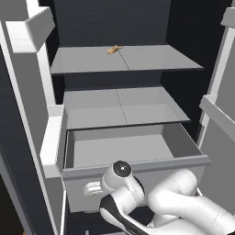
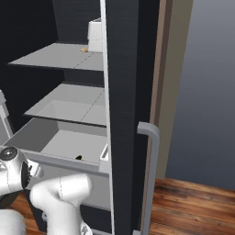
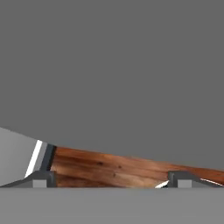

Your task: Place the onion and cucumber inside the fridge drawer. Close the drawer after placing the vegetables.

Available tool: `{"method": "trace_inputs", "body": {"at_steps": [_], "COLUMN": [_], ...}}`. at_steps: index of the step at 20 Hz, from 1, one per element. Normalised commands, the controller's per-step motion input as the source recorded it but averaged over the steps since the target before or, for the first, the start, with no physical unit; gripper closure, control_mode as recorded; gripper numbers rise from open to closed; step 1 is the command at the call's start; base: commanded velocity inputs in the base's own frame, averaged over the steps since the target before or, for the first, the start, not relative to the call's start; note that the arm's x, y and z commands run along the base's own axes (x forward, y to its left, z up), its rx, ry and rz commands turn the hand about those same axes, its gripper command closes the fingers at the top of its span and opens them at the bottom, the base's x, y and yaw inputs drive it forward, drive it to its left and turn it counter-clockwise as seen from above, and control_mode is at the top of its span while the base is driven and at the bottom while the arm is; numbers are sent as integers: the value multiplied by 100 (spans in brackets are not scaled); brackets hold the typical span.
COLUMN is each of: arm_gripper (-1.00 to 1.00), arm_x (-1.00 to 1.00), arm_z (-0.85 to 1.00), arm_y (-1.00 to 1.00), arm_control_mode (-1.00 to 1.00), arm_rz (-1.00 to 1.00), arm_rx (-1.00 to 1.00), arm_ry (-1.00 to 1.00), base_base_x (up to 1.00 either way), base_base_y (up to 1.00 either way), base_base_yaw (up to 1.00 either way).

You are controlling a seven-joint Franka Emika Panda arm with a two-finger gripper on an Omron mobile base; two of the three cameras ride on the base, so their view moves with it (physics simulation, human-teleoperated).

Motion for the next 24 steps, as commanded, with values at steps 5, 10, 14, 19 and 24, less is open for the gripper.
{"method": "trace_inputs", "body": {"at_steps": [5, 10, 14, 19, 24], "arm_gripper": [-100, -100, -100, -100, -100], "arm_x": [69, 77, 73, 79, 67], "arm_z": [6, 21, 28, 9, 3], "arm_y": [0, 0, 0, 0, 0], "arm_control_mode": [-100, -100, -100, -100, -100], "arm_rz": [0, -1, -2, -4, -5], "arm_rx": [0, 0, 0, 0, 0], "arm_ry": [0, 0, 0, 0, 0], "base_base_x": [0, 0, 0, 0, 0], "base_base_y": [0, 0, 0, 0, 0], "base_base_yaw": [0, 0, 0, 0, 0]}}
